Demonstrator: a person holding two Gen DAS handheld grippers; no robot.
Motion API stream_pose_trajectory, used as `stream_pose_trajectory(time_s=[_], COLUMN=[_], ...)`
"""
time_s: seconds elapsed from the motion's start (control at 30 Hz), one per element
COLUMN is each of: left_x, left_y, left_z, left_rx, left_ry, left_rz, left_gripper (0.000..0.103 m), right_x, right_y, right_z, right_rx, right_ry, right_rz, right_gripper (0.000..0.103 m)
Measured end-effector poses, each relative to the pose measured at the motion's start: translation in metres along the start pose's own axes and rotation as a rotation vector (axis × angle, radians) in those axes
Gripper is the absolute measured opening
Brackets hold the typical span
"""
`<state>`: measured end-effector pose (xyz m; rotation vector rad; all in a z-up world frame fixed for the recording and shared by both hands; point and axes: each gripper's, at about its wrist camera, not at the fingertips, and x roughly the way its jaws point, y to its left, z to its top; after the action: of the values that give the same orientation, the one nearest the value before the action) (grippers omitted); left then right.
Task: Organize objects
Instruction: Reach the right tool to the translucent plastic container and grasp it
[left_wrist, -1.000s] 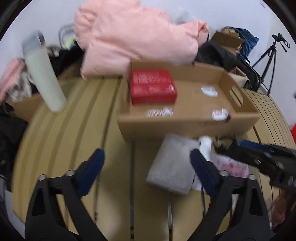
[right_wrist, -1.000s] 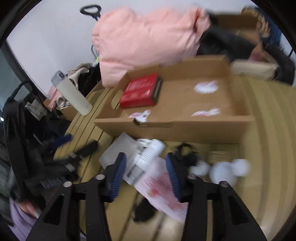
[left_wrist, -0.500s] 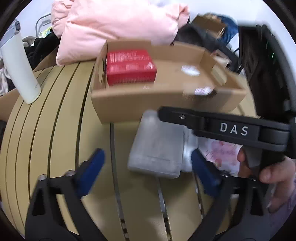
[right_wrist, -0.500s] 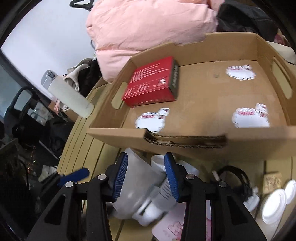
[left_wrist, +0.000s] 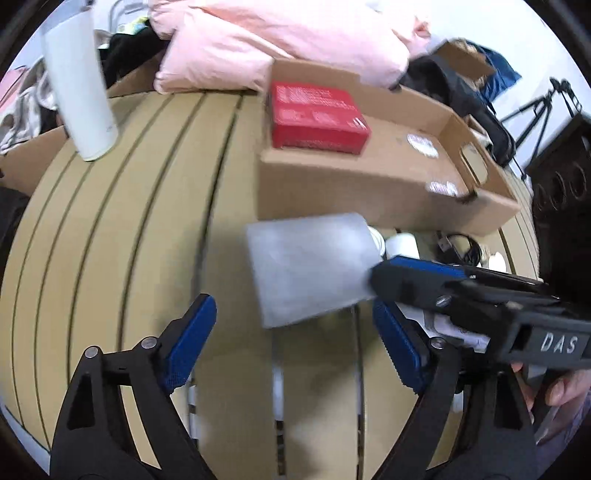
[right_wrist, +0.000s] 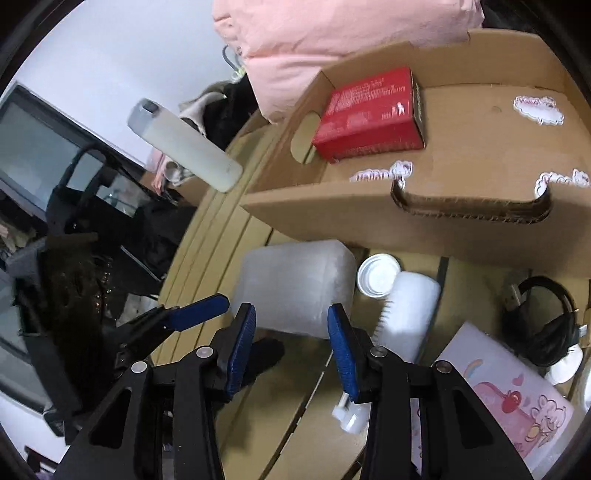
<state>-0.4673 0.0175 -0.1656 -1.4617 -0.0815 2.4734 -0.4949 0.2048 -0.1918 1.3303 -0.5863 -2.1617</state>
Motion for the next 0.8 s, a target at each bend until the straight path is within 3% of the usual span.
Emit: stream_pose_trajectory(time_s=[0.07,0.17,0.2,0.27,0.33,0.47,0.67,0.8], left_x=[-0.004,-0.007,-0.003,0.004,0.005,0.002,-0.003,0.004], left_y=[0.012,0.035,0.041,0.044,0.039,0.028,0.024,0.023], left_z=[0.002,0.006,0.007,0.007,0.009,0.011,0.01,0.009], left_rx=[-0.038,-0.116,-0.14,-0.164,-0.165,-0.145,-0.137,-0.138], left_ry=[-0.016,-0.032,-0.02,-0.002,-0.016,-0.039,-0.051,-0.044], left_rz=[-0.006,0.029,0.057,0.042,-0.006,-0.059,-0.08,-0.068], left_gripper=[0.084,0.083,0.079,0.068,0.053,0.003,0.004,0.019], right_x=[-0.006,-0.006,-0.005,0.002,0.011,0.018,-0.001,0.004], right_y=[0.0,-0.006,-0.006,-0.003,0.003,0.008,0.021,0.014], right_z=[0.002,0.005,0.006,0.008,0.008,0.002,0.001,-0.001], right_rx=[-0.008,0.025,0.028,0.012,-0.017,-0.051,-0.077,-0.05], right_ry=[-0.048,-0.078,-0.078,-0.068,-0.046,-0.03,-0.094,-0.073], right_rz=[-0.046,-0.019,-0.014,-0.034,-0.066,-0.088,-0.095,-0.105], right_gripper=[0.044,0.044,0.044,0.044,0.044,0.044,0.044,0.043])
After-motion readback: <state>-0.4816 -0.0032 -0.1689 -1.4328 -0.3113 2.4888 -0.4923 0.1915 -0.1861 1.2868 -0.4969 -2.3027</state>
